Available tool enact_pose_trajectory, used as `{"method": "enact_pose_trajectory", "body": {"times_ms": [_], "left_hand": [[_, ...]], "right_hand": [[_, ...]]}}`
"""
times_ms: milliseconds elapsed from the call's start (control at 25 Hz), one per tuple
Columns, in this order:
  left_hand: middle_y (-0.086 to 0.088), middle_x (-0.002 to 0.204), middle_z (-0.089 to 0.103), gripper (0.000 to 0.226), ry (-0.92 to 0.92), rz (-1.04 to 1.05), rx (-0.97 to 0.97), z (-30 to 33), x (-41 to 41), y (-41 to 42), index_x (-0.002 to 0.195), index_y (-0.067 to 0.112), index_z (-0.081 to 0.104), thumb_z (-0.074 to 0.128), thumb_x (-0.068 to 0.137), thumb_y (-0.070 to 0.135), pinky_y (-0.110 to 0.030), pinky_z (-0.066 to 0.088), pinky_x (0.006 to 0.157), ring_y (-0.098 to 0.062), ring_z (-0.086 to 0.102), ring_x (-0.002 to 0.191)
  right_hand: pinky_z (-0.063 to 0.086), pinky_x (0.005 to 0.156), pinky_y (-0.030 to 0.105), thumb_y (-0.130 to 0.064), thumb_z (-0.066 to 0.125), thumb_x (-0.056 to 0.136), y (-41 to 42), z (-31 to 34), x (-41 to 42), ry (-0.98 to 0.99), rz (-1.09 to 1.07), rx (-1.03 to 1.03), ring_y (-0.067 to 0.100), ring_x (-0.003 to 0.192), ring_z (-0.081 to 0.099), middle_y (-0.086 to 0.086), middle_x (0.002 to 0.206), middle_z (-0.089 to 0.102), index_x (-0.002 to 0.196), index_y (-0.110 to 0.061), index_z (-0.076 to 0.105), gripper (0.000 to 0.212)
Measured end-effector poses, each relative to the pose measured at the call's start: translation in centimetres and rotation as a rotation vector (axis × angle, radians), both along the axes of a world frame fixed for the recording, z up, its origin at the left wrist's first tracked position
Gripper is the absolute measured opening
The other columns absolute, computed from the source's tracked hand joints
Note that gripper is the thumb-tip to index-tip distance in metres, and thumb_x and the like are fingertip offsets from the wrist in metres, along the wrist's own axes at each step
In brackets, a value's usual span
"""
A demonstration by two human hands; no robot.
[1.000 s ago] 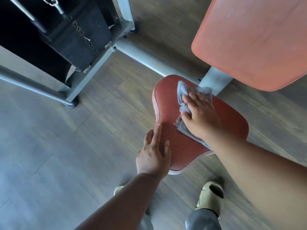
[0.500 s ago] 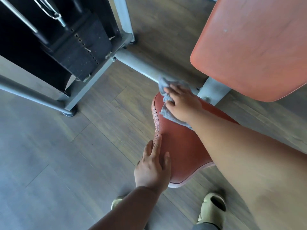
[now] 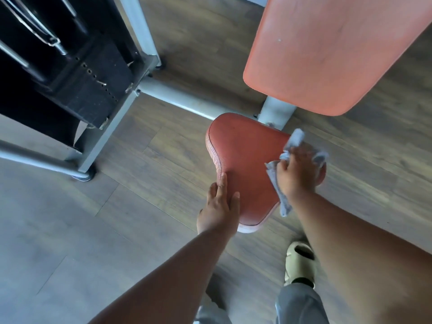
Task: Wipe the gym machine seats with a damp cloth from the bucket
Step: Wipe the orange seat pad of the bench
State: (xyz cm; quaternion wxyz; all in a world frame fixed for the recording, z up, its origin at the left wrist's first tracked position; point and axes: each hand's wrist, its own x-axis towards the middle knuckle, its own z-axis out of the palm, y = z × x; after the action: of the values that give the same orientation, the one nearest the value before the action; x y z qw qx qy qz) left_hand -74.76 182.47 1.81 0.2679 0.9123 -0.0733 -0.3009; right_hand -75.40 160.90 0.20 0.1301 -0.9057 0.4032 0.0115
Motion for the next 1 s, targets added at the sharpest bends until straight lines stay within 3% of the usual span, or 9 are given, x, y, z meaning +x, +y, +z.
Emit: {"method": "enact_pose_trajectory", "body": {"times_ms": [160, 320, 480, 640, 720, 760, 840, 920, 1000], "left_hand": [[0.003, 0.159, 0.026, 0.058, 0.082, -0.025, -0.087, -0.3, 1.4, 0.9, 0.154, 0.045, 0.012, 0.035, 0.100, 0.044, -0.045, 0.040, 0.103, -0.029, 0.043, 0.134], [0.001, 0.160, 0.027, 0.058, 0.067, -0.029, -0.107, -0.6, 1.3, 1.0, 0.155, 0.044, 0.013, 0.031, 0.100, 0.049, -0.044, 0.036, 0.108, -0.027, 0.039, 0.139], [0.001, 0.154, 0.036, 0.060, 0.003, -0.083, -0.069, 1.0, 0.2, 2.5, 0.154, 0.037, 0.023, 0.044, 0.098, 0.041, -0.035, 0.040, 0.096, -0.024, 0.046, 0.131], [0.007, 0.143, 0.052, 0.048, -0.060, -0.145, 0.095, 6.6, -2.7, 6.8, 0.143, 0.038, 0.044, 0.049, 0.097, 0.048, -0.032, 0.048, 0.094, -0.015, 0.056, 0.121], [0.009, 0.130, 0.063, 0.038, -0.022, -0.066, 0.018, 11.8, -5.2, 9.1, 0.133, 0.036, 0.057, 0.052, 0.097, 0.046, -0.027, 0.048, 0.088, -0.011, 0.062, 0.108], [0.009, 0.125, 0.066, 0.035, -0.028, -0.039, -0.028, 15.1, -6.8, 10.4, 0.130, 0.036, 0.059, 0.053, 0.097, 0.045, -0.025, 0.047, 0.085, -0.009, 0.063, 0.102], [0.010, 0.118, 0.068, 0.034, -0.079, -0.023, -0.102, 21.0, -9.9, 13.0, 0.129, 0.036, 0.060, 0.056, 0.096, 0.042, -0.027, 0.051, 0.085, -0.006, 0.065, 0.095], [0.013, 0.112, 0.067, 0.036, -0.123, 0.002, -0.125, 26.5, -12.1, 15.8, 0.130, 0.037, 0.059, 0.059, 0.094, 0.041, -0.030, 0.053, 0.087, -0.005, 0.065, 0.092], [0.015, 0.111, 0.066, 0.037, -0.162, 0.043, -0.117, 31.5, -14.2, 19.6, 0.132, 0.038, 0.057, 0.059, 0.095, 0.041, -0.028, 0.052, 0.086, -0.004, 0.064, 0.091]], "right_hand": [[0.026, 0.114, 0.048, -0.020, 0.051, 0.092, 7.3, 1.1, -1.6, -0.098, 0.261, 0.136, 0.035, 0.139, 0.039, 0.017, 0.147, 0.048, 0.136, -0.007, 0.052, 0.046], [0.015, 0.121, 0.044, -0.025, 0.052, 0.097, 9.3, 1.5, -4.6, -0.095, 0.507, 0.225, 0.031, 0.148, 0.025, 0.014, 0.157, 0.035, 0.145, -0.006, 0.045, 0.052], [0.023, 0.119, 0.031, -0.018, 0.051, 0.098, 8.0, 3.7, -7.6, -0.169, 0.571, 0.419, 0.020, 0.147, 0.028, 0.010, 0.156, 0.036, 0.144, -0.006, 0.046, 0.048], [0.039, 0.103, 0.024, -0.019, 0.051, 0.097, 8.2, 10.2, -10.8, -0.234, 0.505, 0.524, 0.010, 0.130, 0.048, -0.003, 0.145, 0.051, 0.136, -0.015, 0.054, 0.039], [0.044, 0.087, 0.030, -0.021, 0.050, 0.096, 9.1, 15.4, -12.4, -0.191, 0.557, 0.559, 0.017, 0.107, 0.059, -0.001, 0.117, 0.066, 0.114, -0.018, 0.062, 0.022], [0.045, 0.078, 0.034, -0.023, 0.050, 0.095, 9.8, 18.5, -13.1, -0.178, 0.563, 0.578, 0.019, 0.091, 0.059, 0.000, 0.096, 0.067, 0.097, -0.021, 0.061, 0.012], [0.041, 0.063, 0.033, -0.031, 0.049, 0.093, 11.5, 24.4, -14.4, -0.141, 0.611, 0.586, 0.009, 0.067, 0.052, -0.004, 0.070, 0.055, 0.076, -0.028, 0.050, 0.017], [0.036, 0.056, 0.019, -0.039, 0.046, 0.091, 13.8, 30.1, -15.0, -0.110, 0.742, 0.547, 0.002, 0.064, 0.051, -0.007, 0.066, 0.052, 0.075, -0.037, 0.049, 0.017], [0.037, 0.059, 0.024, -0.040, 0.046, 0.092, 17.1, 34.6, -15.4, -0.079, 0.875, 0.518, 0.003, 0.067, 0.054, -0.007, 0.075, 0.059, 0.084, -0.032, 0.056, 0.015]]}}
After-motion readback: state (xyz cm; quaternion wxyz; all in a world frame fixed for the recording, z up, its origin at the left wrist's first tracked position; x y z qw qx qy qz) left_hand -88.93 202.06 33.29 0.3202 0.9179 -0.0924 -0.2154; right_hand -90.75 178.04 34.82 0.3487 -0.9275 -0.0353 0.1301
